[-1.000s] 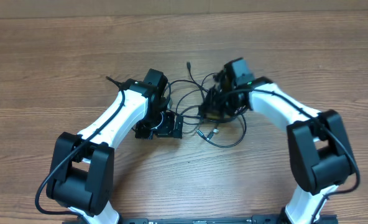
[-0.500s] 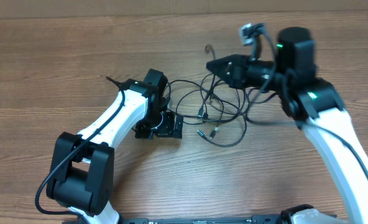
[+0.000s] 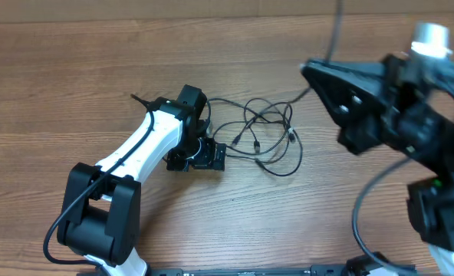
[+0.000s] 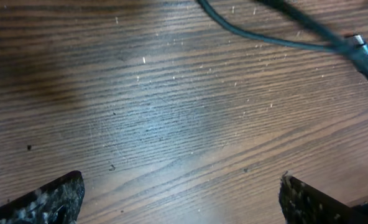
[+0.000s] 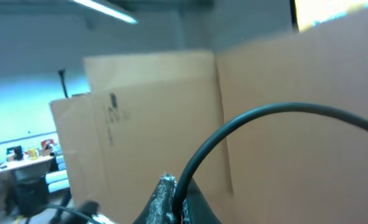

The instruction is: Untangle cables

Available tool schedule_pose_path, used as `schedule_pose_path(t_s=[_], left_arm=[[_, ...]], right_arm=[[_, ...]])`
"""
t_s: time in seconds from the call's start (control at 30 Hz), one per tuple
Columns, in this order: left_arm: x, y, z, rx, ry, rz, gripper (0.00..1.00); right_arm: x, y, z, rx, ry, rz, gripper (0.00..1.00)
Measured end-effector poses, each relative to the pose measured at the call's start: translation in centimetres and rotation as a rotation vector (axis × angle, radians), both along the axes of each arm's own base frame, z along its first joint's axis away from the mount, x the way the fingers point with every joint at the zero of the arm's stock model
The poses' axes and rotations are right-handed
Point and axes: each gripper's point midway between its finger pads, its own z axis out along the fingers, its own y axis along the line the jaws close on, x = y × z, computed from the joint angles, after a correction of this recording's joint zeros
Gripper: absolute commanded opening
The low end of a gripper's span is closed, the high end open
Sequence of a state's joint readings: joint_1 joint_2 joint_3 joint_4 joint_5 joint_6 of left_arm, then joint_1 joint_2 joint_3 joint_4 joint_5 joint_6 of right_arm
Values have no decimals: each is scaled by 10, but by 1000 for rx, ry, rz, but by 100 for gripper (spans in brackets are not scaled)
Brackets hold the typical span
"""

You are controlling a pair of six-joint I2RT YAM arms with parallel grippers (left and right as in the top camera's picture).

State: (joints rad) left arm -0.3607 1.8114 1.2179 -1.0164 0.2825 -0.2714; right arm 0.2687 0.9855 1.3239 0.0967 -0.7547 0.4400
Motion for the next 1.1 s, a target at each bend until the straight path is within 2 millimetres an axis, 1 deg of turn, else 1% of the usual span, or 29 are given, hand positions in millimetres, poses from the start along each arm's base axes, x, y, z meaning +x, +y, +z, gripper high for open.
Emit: schedule_pose_path(t_s=[0.17,0.27,0.37,0.43,0.5,0.6,0.7,0.77,0.8,0.83,0.87,0.9,0.93,0.97,1.0,1.1], left_arm=[[0,0,0,0,1,0,99],[0,0,0,0,1,0,100],[0,0,0,0,1,0,99],[0,0,0,0,1,0,100],[0,0,0,0,1,0,99],[0,0,0,0,2,0,99],[0,0,0,0,2,0,100],[0,0,0,1,2,0,100],[0,0,0,0,2,0,99],[0,0,0,0,2,0,100],[0,0,0,1,2,0,100],[0,0,0,0,2,0,100],[0,0,0,0,1,0,100],[0,0,0,1,2,0,100],[0,0,0,0,1,0,99],[0,0,0,1,2,0,99]], right_arm=[[-35,-9,33,50,-182,1,4],[-42,-12,41,64,-232,-1,4],[-39,-13,41,69,-221,-11,4],[-30,-13,34,65,-166,-29,4],[-16,-13,22,56,-78,-59,4],[14,-17,-7,37,111,-139,4],[48,-23,-50,-2,316,-242,4],[69,-26,-84,-42,458,-301,4],[80,-26,-107,-75,542,-326,4],[87,-27,-123,-97,599,-345,4],[96,-26,-147,-135,681,-362,4],[102,-26,-163,-159,738,-376,4],[111,-26,-192,-205,832,-392,4],[117,-26,-217,-247,917,-404,4],[118,-26,-228,-265,951,-408,4],[122,-26,-277,-353,1118,-421,4]])
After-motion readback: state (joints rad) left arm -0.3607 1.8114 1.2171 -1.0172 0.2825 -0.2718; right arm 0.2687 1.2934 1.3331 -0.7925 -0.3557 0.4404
